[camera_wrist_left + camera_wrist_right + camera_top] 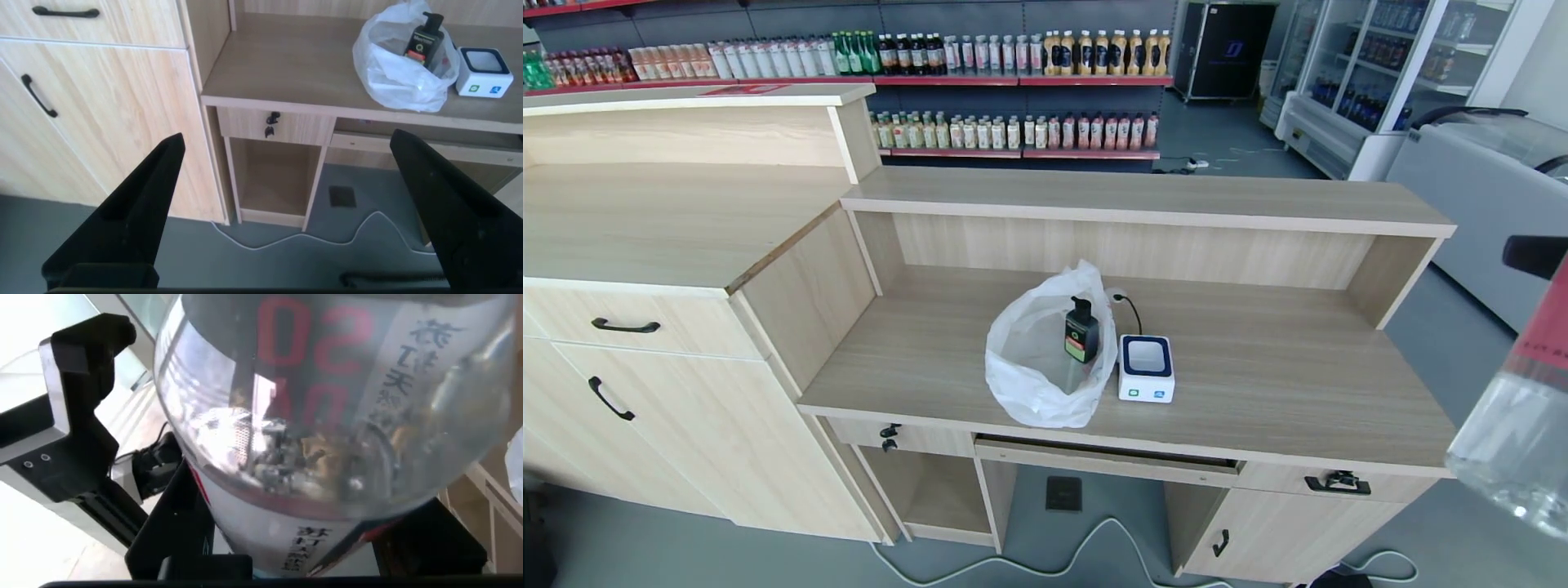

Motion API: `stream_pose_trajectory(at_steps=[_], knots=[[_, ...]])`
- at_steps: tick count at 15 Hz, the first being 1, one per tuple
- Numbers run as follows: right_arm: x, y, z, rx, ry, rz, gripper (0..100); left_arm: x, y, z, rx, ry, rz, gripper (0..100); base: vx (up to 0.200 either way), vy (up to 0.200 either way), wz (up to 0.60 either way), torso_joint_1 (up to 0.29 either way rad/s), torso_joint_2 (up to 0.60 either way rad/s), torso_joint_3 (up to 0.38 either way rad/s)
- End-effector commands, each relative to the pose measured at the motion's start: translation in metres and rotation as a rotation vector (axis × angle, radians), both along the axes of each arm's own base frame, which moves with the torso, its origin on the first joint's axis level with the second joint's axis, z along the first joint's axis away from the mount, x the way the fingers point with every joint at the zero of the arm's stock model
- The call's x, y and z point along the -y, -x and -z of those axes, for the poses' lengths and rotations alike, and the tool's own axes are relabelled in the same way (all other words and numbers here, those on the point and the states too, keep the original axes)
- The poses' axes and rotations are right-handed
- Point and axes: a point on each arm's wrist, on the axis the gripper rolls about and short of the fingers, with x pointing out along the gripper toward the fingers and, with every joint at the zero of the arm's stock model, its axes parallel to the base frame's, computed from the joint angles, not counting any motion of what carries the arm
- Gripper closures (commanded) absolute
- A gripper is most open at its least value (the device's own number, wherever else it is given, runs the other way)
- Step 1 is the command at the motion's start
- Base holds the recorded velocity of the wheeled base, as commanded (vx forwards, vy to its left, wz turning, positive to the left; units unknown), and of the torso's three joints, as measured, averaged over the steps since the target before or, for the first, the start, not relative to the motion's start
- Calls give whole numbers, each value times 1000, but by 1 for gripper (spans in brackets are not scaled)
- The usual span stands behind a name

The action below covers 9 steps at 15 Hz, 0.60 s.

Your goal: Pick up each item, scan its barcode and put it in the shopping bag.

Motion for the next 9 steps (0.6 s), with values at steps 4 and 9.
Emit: stream_pose_trajectory(at_steps=[4, 9], knots=[[0, 0, 11, 10, 16, 11, 100, 0, 0, 0, 0, 0, 0, 0, 0, 0, 0, 0, 0, 0], [0, 6, 28, -9, 63, 68, 100, 0, 0, 0, 0, 0, 0, 0, 0, 0, 0, 0, 0, 0]])
